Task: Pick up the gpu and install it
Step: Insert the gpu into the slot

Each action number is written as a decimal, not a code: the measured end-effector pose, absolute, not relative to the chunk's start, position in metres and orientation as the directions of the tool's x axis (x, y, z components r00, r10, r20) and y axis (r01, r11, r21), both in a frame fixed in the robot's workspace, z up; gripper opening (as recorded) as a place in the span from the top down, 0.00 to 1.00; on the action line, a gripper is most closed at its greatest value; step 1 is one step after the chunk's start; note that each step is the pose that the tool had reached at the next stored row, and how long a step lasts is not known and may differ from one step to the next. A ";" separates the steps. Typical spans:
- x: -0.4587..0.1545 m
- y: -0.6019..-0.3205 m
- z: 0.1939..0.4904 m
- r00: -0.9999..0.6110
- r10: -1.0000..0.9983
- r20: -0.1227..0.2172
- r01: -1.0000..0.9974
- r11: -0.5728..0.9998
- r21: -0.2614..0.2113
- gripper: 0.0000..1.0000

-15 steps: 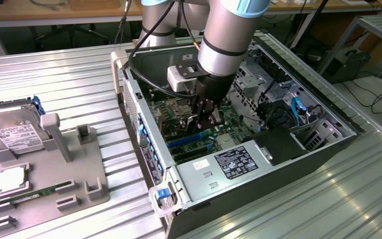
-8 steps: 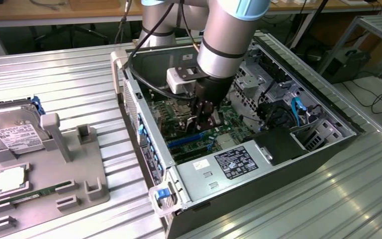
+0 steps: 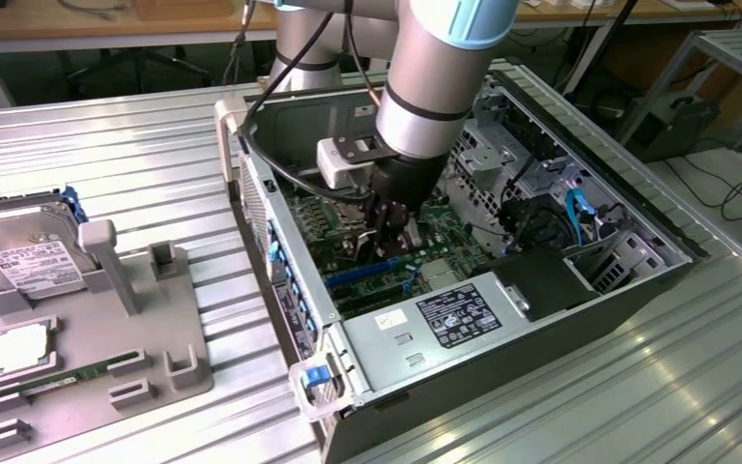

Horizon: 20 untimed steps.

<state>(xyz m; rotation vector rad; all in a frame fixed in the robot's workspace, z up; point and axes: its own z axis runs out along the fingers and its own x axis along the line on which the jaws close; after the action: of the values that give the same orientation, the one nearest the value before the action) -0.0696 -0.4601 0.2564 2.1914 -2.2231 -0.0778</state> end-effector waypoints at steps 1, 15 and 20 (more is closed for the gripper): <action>-0.070 -0.460 0.256 -0.015 -1.000 -0.022 -0.999 0.014 0.049 0.73; -0.075 -0.460 0.246 -0.015 -1.000 -0.023 -0.999 0.014 0.049 0.73; -0.075 -0.460 0.238 -0.015 -1.000 -0.023 -0.999 0.014 0.050 0.73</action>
<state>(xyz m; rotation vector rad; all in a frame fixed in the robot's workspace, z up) -0.0750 -0.4602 0.2381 2.1917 -2.2233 -0.0805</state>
